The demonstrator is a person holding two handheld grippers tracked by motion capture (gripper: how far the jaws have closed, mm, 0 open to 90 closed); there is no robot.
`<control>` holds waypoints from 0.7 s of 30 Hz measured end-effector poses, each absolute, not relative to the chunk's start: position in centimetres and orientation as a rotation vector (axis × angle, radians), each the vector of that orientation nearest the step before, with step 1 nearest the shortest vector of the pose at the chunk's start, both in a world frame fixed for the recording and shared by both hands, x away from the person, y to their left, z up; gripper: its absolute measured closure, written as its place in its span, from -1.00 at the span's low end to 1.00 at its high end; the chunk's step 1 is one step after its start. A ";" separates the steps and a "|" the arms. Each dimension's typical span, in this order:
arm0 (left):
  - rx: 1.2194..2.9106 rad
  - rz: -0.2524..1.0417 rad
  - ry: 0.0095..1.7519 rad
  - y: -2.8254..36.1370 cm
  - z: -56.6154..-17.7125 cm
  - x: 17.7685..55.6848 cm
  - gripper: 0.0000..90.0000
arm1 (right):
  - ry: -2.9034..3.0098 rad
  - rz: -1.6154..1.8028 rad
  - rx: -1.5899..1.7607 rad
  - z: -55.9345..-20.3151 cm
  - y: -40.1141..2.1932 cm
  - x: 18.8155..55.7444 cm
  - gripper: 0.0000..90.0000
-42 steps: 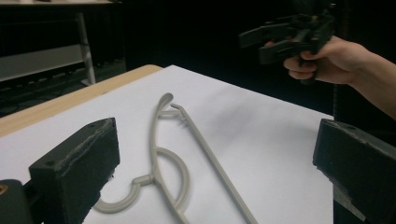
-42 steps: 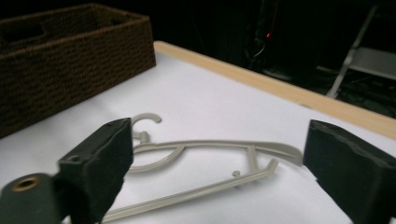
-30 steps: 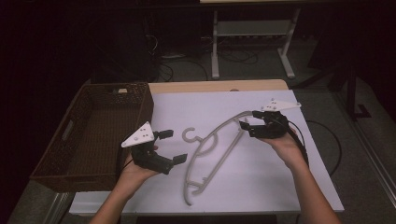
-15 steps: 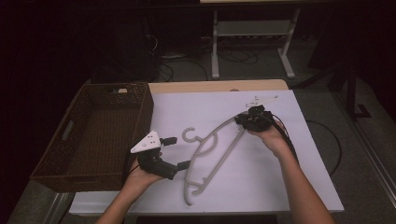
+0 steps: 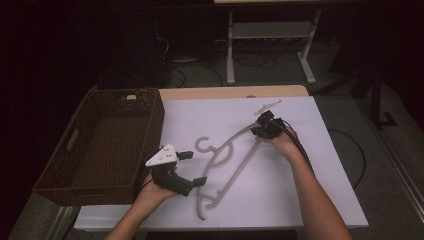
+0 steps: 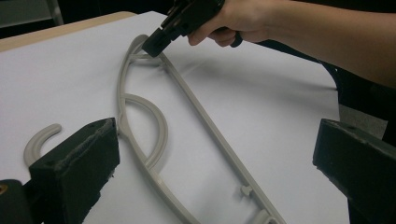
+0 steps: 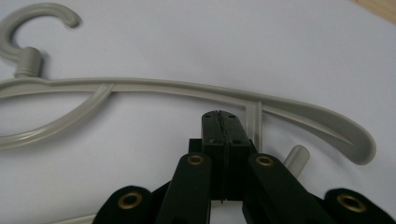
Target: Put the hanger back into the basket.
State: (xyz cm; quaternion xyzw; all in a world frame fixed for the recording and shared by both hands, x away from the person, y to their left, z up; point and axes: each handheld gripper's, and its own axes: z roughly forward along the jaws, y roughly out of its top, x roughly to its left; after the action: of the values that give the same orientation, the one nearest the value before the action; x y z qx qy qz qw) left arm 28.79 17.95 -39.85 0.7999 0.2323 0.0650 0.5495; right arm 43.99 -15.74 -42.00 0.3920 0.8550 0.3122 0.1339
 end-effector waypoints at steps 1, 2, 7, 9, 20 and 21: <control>1.894 0.153 0.552 18.0 -39.8 28.8 -0.99 | 2.485 0.902 1.137 -42.2 -15.7 44.1 0.99; 1.894 0.152 0.552 18.0 -39.8 28.8 -0.99 | 2.484 0.889 1.122 -42.3 -15.7 44.3 0.99; 1.895 0.149 0.551 17.9 -39.8 28.7 -0.99 | 2.494 0.807 1.127 -43.1 -15.7 44.6 0.99; 1.894 0.147 0.551 17.8 -39.9 28.7 -0.99 | 2.493 0.804 1.142 -43.2 -15.7 44.6 0.99; 1.905 0.147 0.547 17.8 -39.8 28.6 -0.99 | 2.513 0.725 1.148 -42.9 -16.5 43.8 0.99; 1.905 0.148 0.546 17.8 -39.9 28.6 -0.99 | 2.513 0.719 1.154 -42.9 -16.7 43.5 0.99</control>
State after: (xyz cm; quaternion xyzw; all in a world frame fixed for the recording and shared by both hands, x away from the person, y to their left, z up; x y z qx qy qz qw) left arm 28.63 17.76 -39.86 0.8033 0.2301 0.0623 0.5458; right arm 43.53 -16.66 -42.86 0.3999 0.8706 0.2490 0.1417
